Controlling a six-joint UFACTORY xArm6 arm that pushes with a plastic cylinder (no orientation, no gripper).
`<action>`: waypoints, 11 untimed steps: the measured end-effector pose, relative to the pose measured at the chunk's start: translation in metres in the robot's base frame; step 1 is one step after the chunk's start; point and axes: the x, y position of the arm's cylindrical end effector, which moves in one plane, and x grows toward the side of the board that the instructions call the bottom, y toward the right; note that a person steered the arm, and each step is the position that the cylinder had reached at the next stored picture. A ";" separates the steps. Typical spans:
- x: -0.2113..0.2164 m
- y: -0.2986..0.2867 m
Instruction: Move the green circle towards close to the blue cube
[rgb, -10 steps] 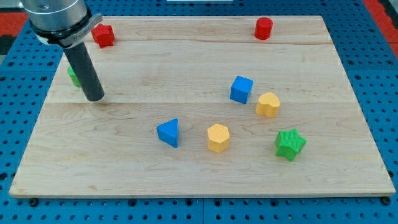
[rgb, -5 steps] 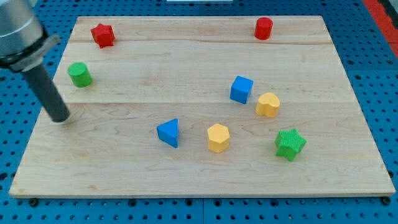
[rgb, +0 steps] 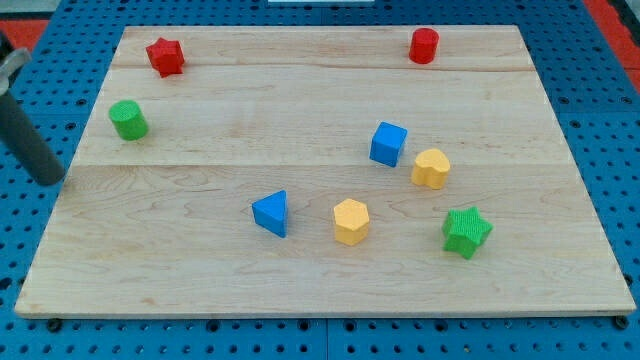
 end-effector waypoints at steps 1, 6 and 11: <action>-0.029 0.000; -0.088 0.083; -0.124 0.312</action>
